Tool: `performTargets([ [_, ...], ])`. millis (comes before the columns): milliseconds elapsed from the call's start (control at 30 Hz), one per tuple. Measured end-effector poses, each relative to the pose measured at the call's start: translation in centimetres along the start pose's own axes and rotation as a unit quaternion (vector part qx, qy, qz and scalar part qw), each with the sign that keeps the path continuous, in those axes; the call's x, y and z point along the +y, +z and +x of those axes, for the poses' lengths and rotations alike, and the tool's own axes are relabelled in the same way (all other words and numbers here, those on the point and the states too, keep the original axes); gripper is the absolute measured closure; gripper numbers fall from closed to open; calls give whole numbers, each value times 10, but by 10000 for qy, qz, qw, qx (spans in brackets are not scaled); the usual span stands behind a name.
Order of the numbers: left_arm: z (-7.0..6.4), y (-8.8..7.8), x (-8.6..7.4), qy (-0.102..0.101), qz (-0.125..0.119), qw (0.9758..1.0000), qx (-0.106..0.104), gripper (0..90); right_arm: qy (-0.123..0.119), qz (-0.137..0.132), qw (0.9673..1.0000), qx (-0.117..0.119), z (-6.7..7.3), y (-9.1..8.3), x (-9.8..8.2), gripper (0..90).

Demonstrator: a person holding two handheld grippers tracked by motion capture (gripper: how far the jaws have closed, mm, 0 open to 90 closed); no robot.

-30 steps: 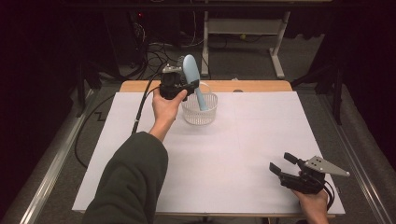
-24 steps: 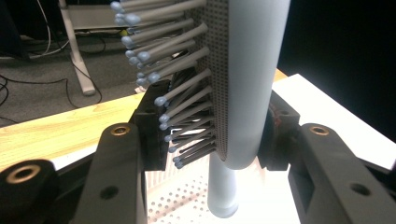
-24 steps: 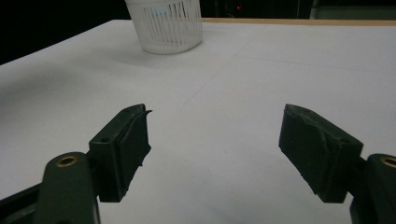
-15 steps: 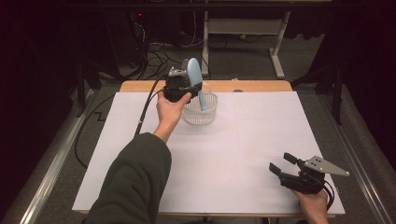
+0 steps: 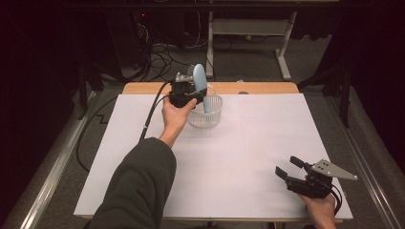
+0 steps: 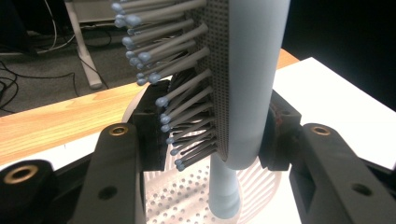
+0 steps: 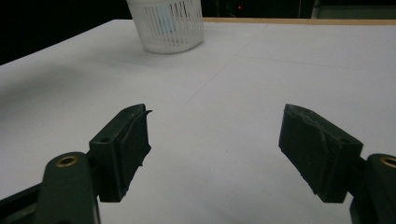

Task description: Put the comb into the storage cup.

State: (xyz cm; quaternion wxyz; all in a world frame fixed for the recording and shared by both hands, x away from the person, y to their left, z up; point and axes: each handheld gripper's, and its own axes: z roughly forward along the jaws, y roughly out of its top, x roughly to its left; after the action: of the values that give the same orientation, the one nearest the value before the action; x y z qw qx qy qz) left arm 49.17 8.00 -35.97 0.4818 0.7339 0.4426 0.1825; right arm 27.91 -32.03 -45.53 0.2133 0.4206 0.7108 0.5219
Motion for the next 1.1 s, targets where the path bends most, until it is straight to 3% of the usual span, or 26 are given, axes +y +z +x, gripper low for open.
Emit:
performTargets([
  [633,-2,7,-7,31,153,9999,-15,522,5,-1,10000,5,0,0,0,250],
  [1100,4,7,-15,-1,166,9999,41,512,5,16,10000,17,0,1,0,250],
])
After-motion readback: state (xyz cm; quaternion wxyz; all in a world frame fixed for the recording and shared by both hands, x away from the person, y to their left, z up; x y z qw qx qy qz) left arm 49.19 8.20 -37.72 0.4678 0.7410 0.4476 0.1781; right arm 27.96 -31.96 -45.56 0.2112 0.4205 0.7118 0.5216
